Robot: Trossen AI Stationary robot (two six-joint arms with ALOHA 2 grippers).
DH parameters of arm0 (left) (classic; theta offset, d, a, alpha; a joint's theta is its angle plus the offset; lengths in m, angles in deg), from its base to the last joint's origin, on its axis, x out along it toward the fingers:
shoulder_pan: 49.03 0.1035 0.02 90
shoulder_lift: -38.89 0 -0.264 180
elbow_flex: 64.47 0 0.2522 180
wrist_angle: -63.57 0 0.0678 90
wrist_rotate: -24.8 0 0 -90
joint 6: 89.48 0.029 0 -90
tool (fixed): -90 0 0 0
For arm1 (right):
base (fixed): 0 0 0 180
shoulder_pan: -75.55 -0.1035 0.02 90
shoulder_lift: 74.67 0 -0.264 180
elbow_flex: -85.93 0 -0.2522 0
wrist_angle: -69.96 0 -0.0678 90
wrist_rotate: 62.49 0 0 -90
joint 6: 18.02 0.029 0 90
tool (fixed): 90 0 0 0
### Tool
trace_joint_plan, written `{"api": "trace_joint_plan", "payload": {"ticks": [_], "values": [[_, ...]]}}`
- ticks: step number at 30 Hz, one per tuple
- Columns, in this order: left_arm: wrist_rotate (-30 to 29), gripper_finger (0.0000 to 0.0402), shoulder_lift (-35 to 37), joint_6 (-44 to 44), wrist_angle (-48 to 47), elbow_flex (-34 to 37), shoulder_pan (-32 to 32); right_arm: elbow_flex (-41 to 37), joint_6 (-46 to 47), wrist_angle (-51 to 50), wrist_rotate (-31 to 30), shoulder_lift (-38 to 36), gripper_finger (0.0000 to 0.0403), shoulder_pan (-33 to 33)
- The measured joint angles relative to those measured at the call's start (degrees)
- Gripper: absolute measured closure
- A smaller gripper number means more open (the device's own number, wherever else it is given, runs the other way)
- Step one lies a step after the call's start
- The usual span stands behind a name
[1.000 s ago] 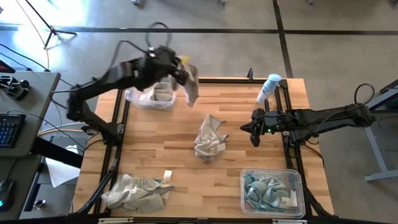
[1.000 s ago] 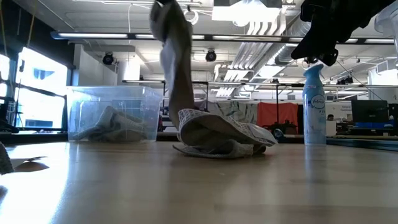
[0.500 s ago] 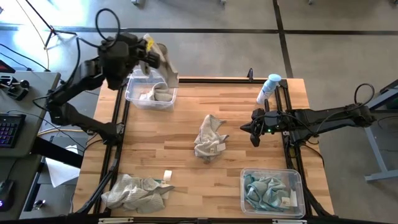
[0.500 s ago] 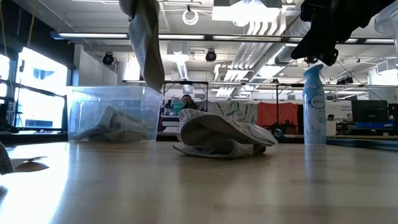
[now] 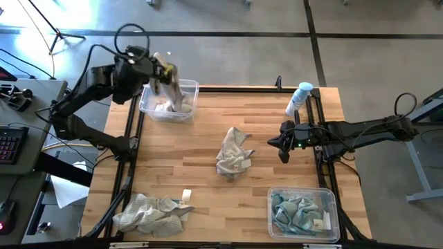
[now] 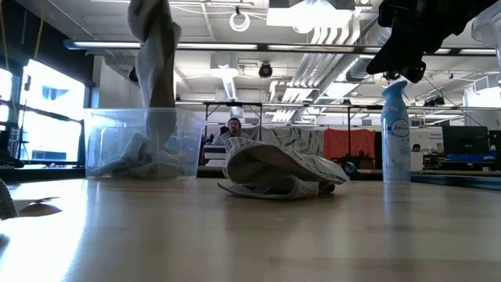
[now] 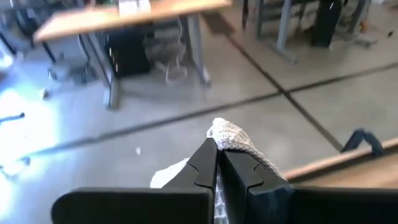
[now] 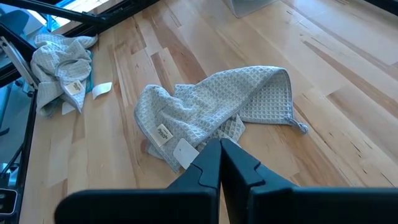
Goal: Sort microfiber towel by color & place in baskets
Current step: Put the top center white microfiber towel into the top transparent bin
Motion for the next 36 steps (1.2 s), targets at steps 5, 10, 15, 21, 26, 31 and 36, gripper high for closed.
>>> {"api": "trace_joint_plan", "payload": {"ticks": [5,10,15,21,26,31,36], "values": [[3.2,0.0401,-1.5,-8.1,-3.9,3.3,1.9,0.0,-0.1,0.0,0.0,0.0,0.0402,0.0],[11.0,0.0401,-4.4,-12.1,-3.7,8.4,7.6,0.0,-0.1,0.2,-0.1,0.0,0.0402,0.0],[16.1,0.0401,-6.5,-13.8,-3.9,12.4,13.3,0.0,0.2,0.7,-0.1,0.0,0.0402,0.0],[26.8,0.0401,-6.5,-15.4,-4.7,18.0,20.0,0.0,0.4,1.1,0.1,0.0,0.0402,0.0],[34.2,0.0401,-6.5,-15.3,-2.0,24.5,22.5,0.0,0.5,1.1,0.3,0.0,0.0402,0.0],[38.4,0.0401,-6.5,-14.6,2.6,31.0,24.1,0.0,0.5,1.1,0.3,0.0,0.0402,0.0],[39.8,0.0401,-6.6,-12.8,8.4,36.2,25.6,0.0,1.4,1.1,0.3,0.0,0.0402,0.0]]}}
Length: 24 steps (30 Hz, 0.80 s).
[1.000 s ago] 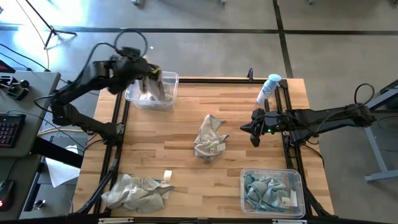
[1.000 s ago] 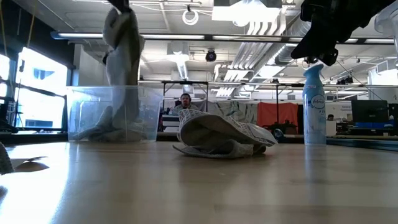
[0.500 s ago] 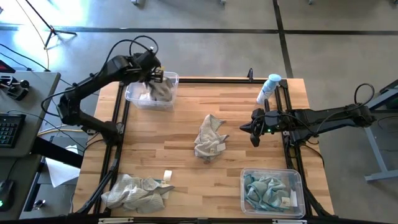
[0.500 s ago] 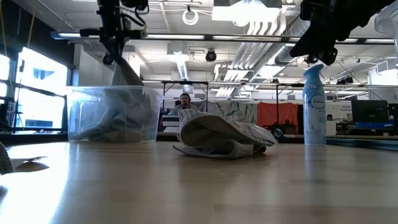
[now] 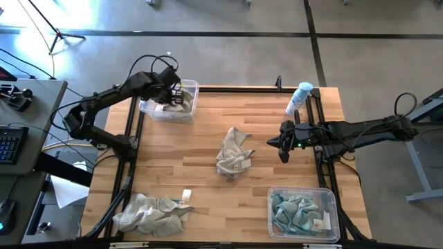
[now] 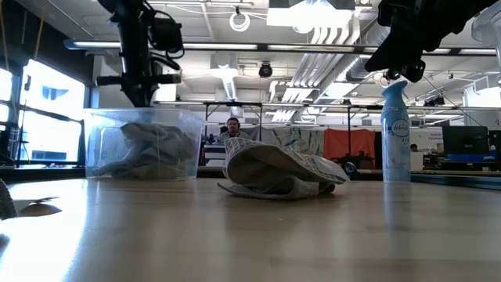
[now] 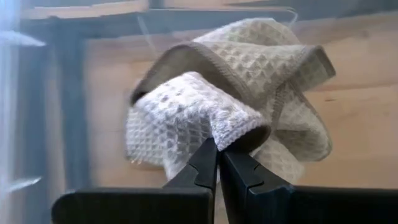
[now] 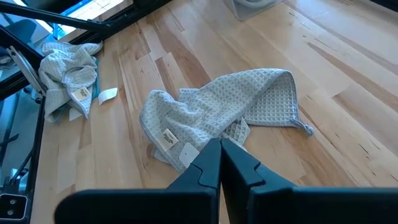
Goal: Sort microfiber towel by color & place in baskets
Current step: Put the top center white microfiber towel into the top transparent bin
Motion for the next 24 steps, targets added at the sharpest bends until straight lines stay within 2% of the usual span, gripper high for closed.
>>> {"api": "trace_joint_plan", "payload": {"ticks": [10,24], "values": [[5.2,0.0401,-3.5,2.4,8.7,4.0,2.4,0.0,1.4,0.0,0.0,0.0,0.0402,0.0],[8.7,0.0401,-14.9,2.4,11.5,4.2,4.2,0.0,3.0,0.1,0.0,0.0,0.0402,0.0]]}}
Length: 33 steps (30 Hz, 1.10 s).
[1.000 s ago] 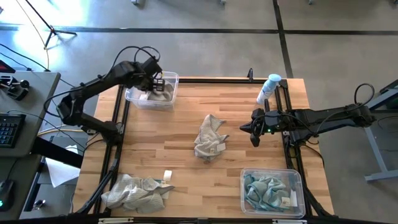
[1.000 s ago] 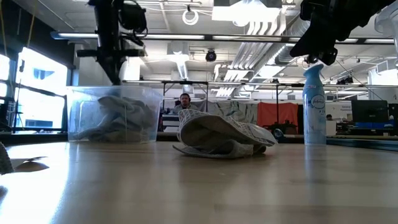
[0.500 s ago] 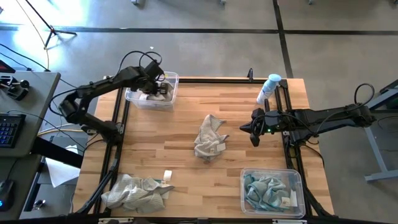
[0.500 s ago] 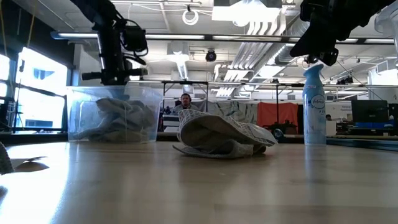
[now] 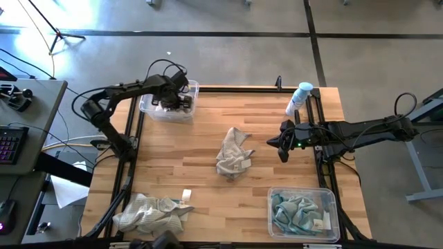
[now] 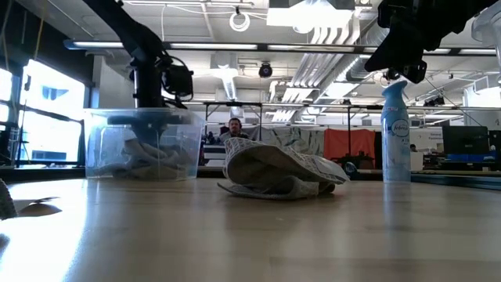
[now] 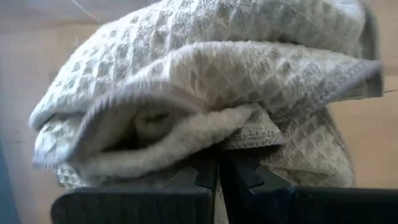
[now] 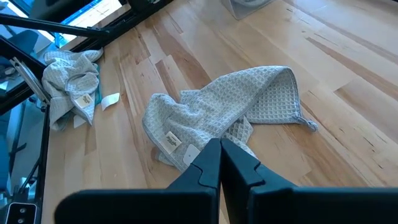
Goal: Sort microfiber towel by color & place in baskets
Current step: Put the top center white microfiber towel into the top transparent bin, then put the top white microfiber towel into the top transparent bin
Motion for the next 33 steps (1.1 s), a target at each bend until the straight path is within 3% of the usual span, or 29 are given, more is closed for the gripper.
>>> {"api": "trace_joint_plan", "payload": {"ticks": [6,17,23,33], "values": [[0.8,0.0387,-2.1,1.2,1.2,0.0,-0.4,0.0,0.0,0.0,0.0,0.0,0.0402,0.0],[1.8,0.0281,0.6,2.1,0.9,-0.4,-0.3,0.0,0.0,0.0,0.0,0.0,0.0402,0.0],[1.1,0.0246,6.8,2.1,1.0,-0.8,-0.3,0.0,0.0,0.0,0.0,0.0,0.0402,0.0],[0.1,0.0243,19.5,1.1,0.8,-0.8,-0.9,0.0,0.0,0.0,0.0,0.0,0.0402,0.0]]}}
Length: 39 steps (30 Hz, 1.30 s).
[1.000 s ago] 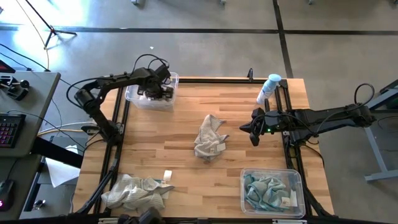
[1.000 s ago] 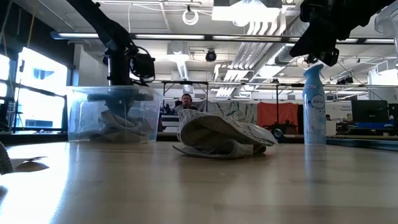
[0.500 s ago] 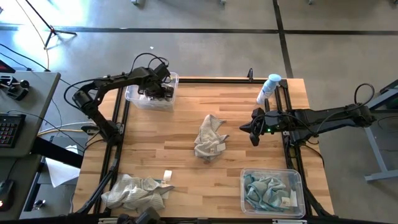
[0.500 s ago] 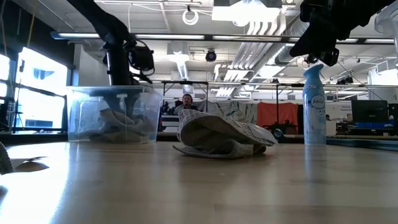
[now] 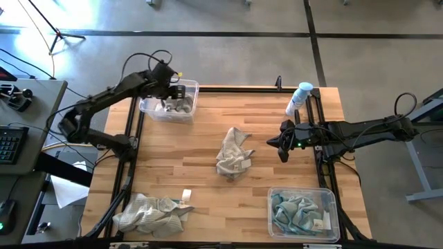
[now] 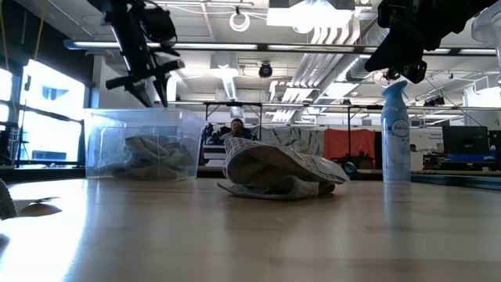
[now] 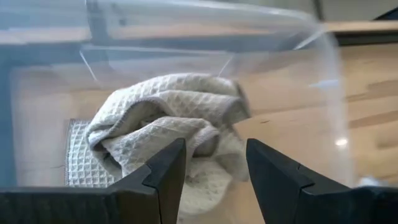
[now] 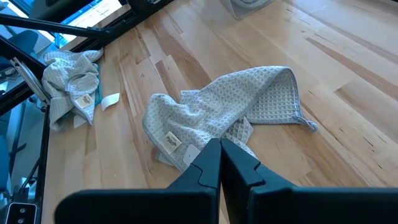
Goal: Sort microfiber towel by color & place in baskets
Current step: Put the top white microfiber towel into the top transparent bin
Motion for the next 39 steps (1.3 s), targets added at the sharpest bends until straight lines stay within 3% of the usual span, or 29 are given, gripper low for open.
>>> {"api": "trace_joint_plan", "payload": {"ticks": [11,18,25,29,33,39], "values": [[-0.9,0.0243,10.3,2.2,0.3,0.0,-8.7,0.0,0.0,0.0,0.0,0.0,0.0402,0.0],[-4.0,0.0248,13.8,10.5,0.3,0.0,-18.8,0.0,0.0,0.0,0.0,0.0,0.0402,0.0],[-6.4,0.0327,17.0,22.5,7.0,3.6,-28.5,0.0,-2.3,6.3,-3.3,1.8,0.0402,0.0],[-5.5,0.0391,21.2,26.6,15.6,9.2,-30.9,0.1,-5.7,15.0,-2.7,5.9,0.0388,0.0],[-1.2,0.0390,27.2,26.8,22.6,15.9,-30.9,2.5,-6.9,17.8,-2.7,12.6,0.0352,0.0],[6.0,0.0399,35.1,24.5,27.6,22.7,-30.8,12.9,-9.9,12.5,-2.7,26.0,0.0288,0.0]]}}
